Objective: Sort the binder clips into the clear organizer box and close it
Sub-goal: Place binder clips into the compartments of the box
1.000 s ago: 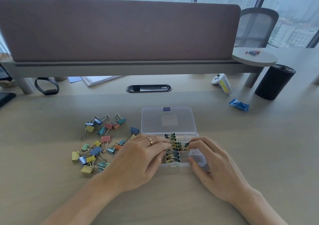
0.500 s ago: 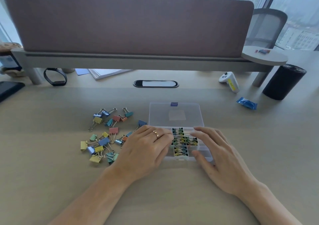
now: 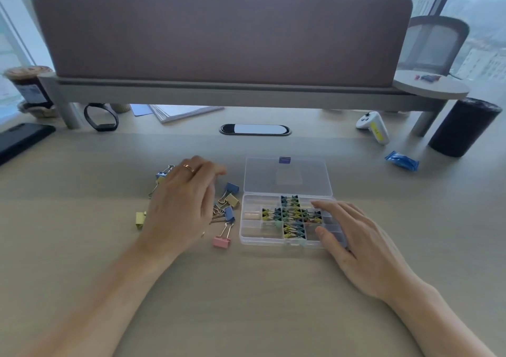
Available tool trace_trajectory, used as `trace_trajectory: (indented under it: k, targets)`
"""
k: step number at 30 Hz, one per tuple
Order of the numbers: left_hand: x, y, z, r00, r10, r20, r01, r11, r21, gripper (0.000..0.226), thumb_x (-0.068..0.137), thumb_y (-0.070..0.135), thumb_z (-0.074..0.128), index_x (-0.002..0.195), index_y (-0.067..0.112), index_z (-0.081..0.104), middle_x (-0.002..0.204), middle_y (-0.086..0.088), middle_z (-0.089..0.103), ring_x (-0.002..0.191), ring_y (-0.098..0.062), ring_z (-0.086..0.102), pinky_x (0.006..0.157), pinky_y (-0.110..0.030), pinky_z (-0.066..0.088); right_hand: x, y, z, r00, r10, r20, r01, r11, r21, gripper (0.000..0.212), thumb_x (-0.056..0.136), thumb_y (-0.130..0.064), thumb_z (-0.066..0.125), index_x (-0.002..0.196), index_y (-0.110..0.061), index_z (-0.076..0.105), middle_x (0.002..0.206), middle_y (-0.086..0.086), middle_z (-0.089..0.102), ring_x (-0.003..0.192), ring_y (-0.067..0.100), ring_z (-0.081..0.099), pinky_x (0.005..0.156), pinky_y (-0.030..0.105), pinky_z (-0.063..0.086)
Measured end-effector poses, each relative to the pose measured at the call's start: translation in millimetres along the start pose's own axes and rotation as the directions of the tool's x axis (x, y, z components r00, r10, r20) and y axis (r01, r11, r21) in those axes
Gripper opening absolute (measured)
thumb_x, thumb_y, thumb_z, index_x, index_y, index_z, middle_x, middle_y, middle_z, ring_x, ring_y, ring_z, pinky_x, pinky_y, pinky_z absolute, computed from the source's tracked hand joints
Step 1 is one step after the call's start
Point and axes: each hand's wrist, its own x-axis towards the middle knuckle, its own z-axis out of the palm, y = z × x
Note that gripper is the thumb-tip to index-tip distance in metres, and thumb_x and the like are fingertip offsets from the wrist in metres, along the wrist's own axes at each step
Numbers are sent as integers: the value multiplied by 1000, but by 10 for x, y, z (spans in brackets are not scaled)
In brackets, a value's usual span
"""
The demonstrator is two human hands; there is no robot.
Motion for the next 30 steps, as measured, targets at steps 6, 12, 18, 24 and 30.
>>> trace_trajectory:
  k: [6,12,18,24,30]
  targets:
    - [-112,-56,-162,999,35,9,-36,987,157,22,93,5,52,106,11,70,98,-2,66,87,-28,60,79,-41,50,-26,12,-5,1000,21,-19,-20,999,26,46,103,-53,35,141,-37,55,130,-23,56,118,-2,53,90,18,41]
    - [-321,-230,-234,985,-81,149,61,989,133,21,95,33,52,99,22,69,95,10,69,90,-20,65,82,-34,49,-31,-5,-6,999,33,-28,-32,999,34,44,104,-53,33,135,-36,59,129,-21,58,116,1,56,89,23,44]
    - [-310,-283,-157,960,-200,196,198,980,29,26,95,29,45,107,29,68,109,15,65,110,-12,57,94,-35,44,-47,-22,-19,998,52,-33,-50,998,49,44,102,-55,34,133,-36,60,127,-22,59,113,0,55,87,21,44]
    - [-280,-451,-272,849,-528,15,527,846,-76,41,102,27,30,127,18,61,129,-4,57,125,-22,43,107,-38,36,-25,-26,-20,998,52,-34,-50,996,71,45,98,-56,38,129,-36,63,123,-23,60,111,1,58,88,26,48]
    - [-207,-296,-95,789,-527,316,583,805,-113,46,110,29,30,154,21,38,162,-1,34,149,-11,25,111,-17,17,-24,-30,-11,998,40,-50,-37,997,60,43,97,-55,41,128,-35,64,123,-22,61,112,2,58,90,29,50]
